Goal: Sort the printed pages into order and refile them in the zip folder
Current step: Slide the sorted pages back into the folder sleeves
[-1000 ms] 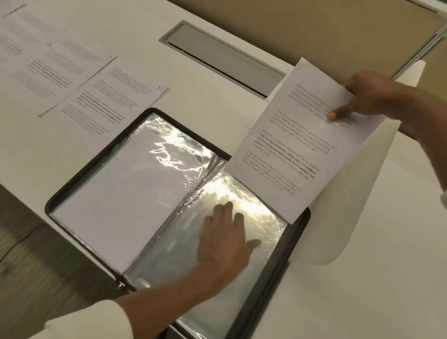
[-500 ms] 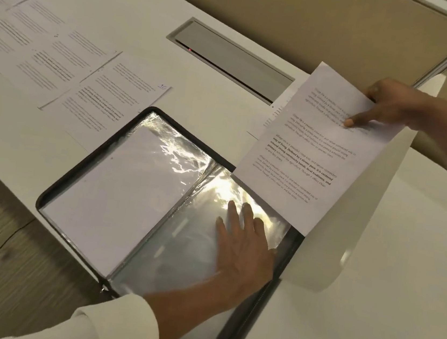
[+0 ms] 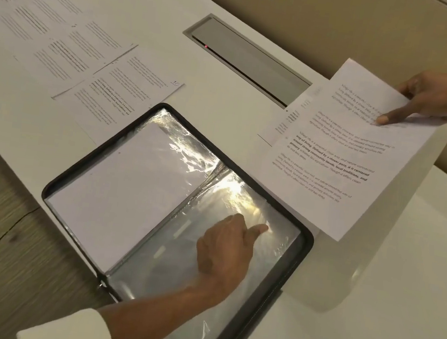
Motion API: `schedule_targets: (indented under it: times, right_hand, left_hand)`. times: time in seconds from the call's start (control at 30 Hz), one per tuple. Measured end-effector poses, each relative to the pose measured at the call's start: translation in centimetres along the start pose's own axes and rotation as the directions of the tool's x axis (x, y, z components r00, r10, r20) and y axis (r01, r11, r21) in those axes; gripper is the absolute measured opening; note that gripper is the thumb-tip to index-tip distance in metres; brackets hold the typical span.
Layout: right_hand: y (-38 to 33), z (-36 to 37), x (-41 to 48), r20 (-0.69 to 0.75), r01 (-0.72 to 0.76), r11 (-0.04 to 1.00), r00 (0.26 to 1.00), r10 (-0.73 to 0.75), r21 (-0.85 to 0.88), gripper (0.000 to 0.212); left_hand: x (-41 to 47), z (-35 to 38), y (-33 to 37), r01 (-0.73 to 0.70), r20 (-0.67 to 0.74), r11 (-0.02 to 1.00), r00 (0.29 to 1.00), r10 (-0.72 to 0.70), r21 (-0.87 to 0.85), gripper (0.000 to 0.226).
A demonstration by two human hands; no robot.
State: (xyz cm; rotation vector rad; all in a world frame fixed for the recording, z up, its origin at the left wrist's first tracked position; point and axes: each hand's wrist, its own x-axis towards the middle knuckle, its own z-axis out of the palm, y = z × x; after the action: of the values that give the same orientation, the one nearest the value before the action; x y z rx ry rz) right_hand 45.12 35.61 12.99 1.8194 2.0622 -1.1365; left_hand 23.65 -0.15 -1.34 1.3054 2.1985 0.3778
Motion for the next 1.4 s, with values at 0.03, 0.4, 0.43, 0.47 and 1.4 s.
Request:
schedule_targets:
  times: [0.03, 0.4, 0.43, 0.47, 1.4]
  right_hand:
    - [-0.1, 0.1, 0.3, 0.014, -0.002, 1.000, 1.000, 0.002, 0.002, 0.033]
    - [-1.5, 1.3, 2.7, 0.097, -0.024, 0.998, 0.995, 0.030, -0.063, 0.047]
    - [-1.7, 1.2, 2.9, 0.101, -0.018, 0.997, 0.995, 0.026, -0.076, 0.050]
    - [-1.9, 1.2, 3.1, 0.106, -0.010, 0.996, 0.994, 0.019, -0.090, 0.049]
    - [-5.7, 7.3, 11.5, 0.103, 0.093, 0.995, 0.990, -0.097, 0.045, 0.042]
  left_hand:
    - [-0.1, 0.0, -0.2, -0.008, -0.013, 1.000, 1.000, 0.008, 0.015, 0.051]
    - [-0.4, 0.0, -0.7, -0.001, -0.064, 1.000, 0.998, 0.003, 0.019, 0.036]
    - [-0.4, 0.0, -0.7, -0.003, -0.065, 0.999, 0.998, 0.005, 0.034, 0.036]
    - [-0.3, 0.1, -0.6, -0.010, -0.070, 0.999, 0.997, 0.013, 0.050, 0.036]
    - [1.9, 2.6, -2.0, -0.345, -0.182, 0.895, 0.897, 0.403, 0.284, 0.075]
